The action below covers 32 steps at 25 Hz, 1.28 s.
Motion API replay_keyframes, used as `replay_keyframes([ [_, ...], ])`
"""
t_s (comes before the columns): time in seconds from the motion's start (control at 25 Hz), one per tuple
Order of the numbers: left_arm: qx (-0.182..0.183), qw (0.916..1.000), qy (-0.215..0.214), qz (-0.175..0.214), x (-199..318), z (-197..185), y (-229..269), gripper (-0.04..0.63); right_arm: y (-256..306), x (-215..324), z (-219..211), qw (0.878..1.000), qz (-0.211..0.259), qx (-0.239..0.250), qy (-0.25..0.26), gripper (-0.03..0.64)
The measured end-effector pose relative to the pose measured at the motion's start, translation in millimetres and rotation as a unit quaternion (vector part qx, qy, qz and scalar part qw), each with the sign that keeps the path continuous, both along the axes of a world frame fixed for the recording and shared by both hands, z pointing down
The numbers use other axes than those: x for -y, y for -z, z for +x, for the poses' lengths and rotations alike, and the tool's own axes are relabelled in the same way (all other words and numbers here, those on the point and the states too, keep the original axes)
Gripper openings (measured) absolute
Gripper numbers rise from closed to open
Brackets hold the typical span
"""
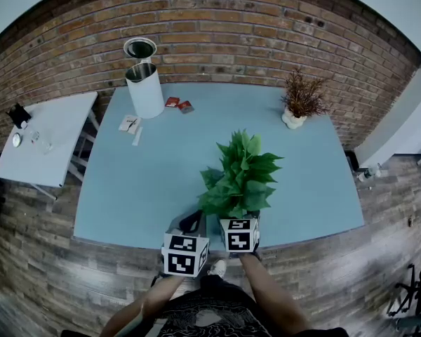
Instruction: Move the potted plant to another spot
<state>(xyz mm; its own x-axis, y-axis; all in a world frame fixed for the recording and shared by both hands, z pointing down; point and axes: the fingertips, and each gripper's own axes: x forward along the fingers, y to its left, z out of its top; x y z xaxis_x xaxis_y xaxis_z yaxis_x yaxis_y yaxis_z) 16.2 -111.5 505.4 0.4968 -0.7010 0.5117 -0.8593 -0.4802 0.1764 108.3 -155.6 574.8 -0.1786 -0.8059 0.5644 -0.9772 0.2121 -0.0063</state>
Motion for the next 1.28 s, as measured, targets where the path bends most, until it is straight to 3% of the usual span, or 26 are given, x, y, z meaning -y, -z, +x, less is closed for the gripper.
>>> replay_keyframes([
  [0.96,-0.005,1.0000,0.006,0.001,-22,-6,3,-0.003,7,-29,-4,1.000,0.000,-0.011,0.001,0.387],
  [1.28,-0.007,0.9999,-0.010,0.008,-31,-1,2,0.000,13,-49,-3,1.000,-0.002,-0.009,-0.006,0.308],
])
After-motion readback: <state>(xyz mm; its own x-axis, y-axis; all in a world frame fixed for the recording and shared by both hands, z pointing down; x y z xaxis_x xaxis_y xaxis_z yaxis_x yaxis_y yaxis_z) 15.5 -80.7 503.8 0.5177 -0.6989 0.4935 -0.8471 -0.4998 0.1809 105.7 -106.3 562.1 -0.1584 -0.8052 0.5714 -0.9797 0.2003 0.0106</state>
